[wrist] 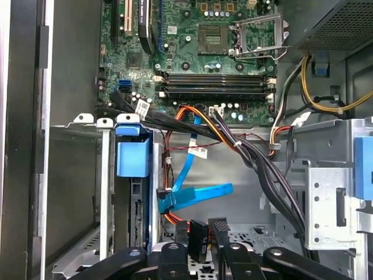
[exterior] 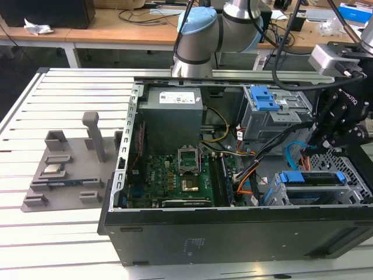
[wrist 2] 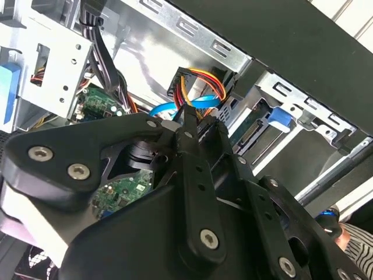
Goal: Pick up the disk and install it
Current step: 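Insert the first disk wire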
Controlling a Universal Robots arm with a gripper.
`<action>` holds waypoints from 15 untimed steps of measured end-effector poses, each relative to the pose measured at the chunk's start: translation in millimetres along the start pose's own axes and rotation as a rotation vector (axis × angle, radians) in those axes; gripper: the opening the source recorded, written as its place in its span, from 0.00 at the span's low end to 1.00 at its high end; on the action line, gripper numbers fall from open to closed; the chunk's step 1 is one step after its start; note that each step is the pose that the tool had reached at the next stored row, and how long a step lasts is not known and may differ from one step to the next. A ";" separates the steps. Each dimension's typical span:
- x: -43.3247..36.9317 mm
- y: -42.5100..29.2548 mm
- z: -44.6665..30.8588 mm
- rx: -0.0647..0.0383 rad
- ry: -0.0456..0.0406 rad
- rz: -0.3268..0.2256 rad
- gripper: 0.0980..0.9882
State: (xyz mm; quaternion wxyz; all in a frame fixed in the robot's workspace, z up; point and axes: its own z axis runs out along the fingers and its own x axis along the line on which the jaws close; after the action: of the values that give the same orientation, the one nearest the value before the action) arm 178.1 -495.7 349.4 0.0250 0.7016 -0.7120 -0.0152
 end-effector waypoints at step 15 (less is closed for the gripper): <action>0.0 0.0 0.1 0.000 0.0085 0.000 0.11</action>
State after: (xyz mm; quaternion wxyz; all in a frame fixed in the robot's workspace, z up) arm 178.1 -495.6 349.4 0.0280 0.7015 -0.7120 -0.0122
